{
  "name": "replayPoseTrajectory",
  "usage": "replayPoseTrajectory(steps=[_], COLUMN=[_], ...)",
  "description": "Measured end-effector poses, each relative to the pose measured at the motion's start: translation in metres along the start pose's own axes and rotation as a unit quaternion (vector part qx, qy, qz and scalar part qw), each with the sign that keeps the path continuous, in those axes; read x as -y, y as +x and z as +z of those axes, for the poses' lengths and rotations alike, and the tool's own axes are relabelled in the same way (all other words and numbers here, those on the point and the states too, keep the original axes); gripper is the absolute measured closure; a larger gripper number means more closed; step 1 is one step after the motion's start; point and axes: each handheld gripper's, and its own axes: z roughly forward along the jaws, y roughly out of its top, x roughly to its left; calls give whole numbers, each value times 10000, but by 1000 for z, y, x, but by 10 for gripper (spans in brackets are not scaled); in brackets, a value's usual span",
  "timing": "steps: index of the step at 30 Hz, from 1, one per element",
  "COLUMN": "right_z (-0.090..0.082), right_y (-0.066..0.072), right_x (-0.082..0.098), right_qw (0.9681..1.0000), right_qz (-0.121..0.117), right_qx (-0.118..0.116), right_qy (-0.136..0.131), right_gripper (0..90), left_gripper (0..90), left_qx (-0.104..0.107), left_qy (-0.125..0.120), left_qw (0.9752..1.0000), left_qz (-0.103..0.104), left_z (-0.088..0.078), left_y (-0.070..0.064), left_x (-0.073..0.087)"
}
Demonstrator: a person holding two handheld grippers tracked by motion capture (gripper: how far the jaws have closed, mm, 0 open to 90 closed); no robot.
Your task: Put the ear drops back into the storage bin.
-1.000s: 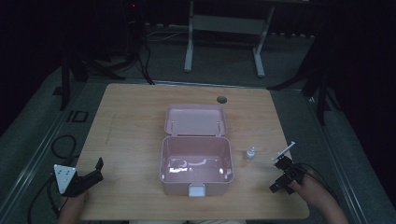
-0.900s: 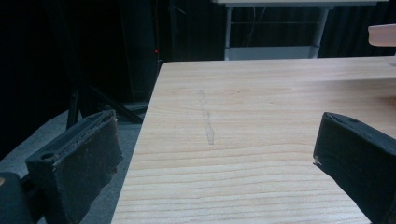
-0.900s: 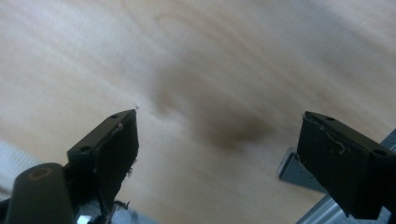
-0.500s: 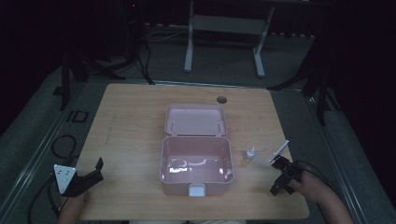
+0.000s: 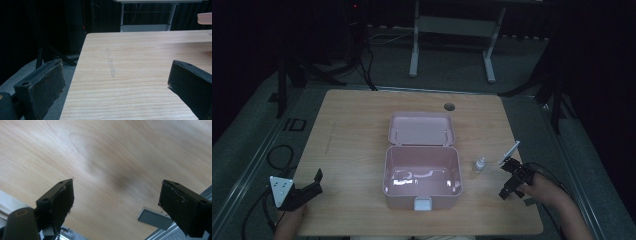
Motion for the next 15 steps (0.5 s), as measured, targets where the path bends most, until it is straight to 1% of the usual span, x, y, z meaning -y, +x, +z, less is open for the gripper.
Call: replayPoseTrajectory(steps=[2, 4, 5, 6, 8, 11, 15], right_z=[-3, -3, -3, -4, -5, -6, -8], right_y=[0, 0, 0, 0, 0, 1, 1], right_x=[-6, -7, -10, -16, -22, -32, -48], right_qw=[9999, 10000, 10000, 9999, 9998, 9997, 9997], right_qz=[-42, -66, -81, -144, -177, -238, -218], right_qx=[-80, -63, -8, 51, 9, 44, 7], right_qy=[-56, -34, -19, -8, -8, -19, -71], right_gripper=[106, 105, 105, 105, 105, 106, 108], left_gripper=[10, 10, 10, 10, 10, 10, 10], left_qx=[1, 2, 3, 1, 3, 8, 14], left_qy=[3, 3, 6, 6, 8, 6, 8], left_qw=[10000, 10000, 10000, 10000, 10000, 10000, 10000], left_qz=[0, -3, -1, -3, -1, -5, -8], left_z=[0, 0, 0, 0, 0, 0, 0], left_y=[0, 0, 0, 0, 0, 0, 1], left_x=[0, 0, 0, 0, 0, 0, 0])
